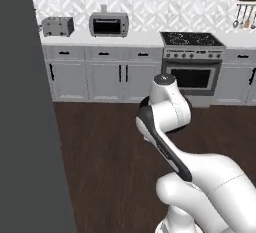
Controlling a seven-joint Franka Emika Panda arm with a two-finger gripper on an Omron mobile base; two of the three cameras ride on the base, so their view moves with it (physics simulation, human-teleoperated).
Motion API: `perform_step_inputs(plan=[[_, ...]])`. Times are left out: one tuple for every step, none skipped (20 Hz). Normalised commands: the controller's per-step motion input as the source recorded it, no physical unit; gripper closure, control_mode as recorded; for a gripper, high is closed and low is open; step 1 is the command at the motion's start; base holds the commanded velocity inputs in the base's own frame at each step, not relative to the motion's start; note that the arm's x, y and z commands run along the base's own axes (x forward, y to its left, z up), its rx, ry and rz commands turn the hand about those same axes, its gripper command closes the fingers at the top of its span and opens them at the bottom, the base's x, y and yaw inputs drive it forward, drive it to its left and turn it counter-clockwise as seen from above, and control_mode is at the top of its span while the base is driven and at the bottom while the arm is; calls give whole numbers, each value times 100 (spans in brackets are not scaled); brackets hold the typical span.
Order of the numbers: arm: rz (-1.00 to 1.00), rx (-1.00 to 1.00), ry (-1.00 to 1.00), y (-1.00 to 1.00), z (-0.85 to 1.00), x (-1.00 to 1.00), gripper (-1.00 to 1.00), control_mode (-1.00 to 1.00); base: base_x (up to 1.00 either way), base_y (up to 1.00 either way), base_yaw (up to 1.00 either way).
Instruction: Pick the chicken drumstick and mushroom from their plates and place them in the bowl. Then put the bowl in the fridge.
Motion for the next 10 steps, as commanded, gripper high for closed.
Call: perform_step_inputs(plan=[[0,0,0,0,0,0,100,100,100,-4,52],[0,0,0,0,0,0,100,100,100,-6,54],[0,0,0,0,0,0,100,100,100,-7,56],[0,0,0,0,0,0,100,100,100,-6,56],[0,0,0,0,0,0,100,100,100,-8,57],[0,0,0,0,0,0,100,100,100,-9,57],[0,0,0,0,0,0,100,100,100,-11,58],[0,0,0,0,0,0,100,100,100,-11,59],[0,0,0,0,0,0,100,100,100,-13,61],[0,0,0,0,0,0,100,100,100,-14,62]])
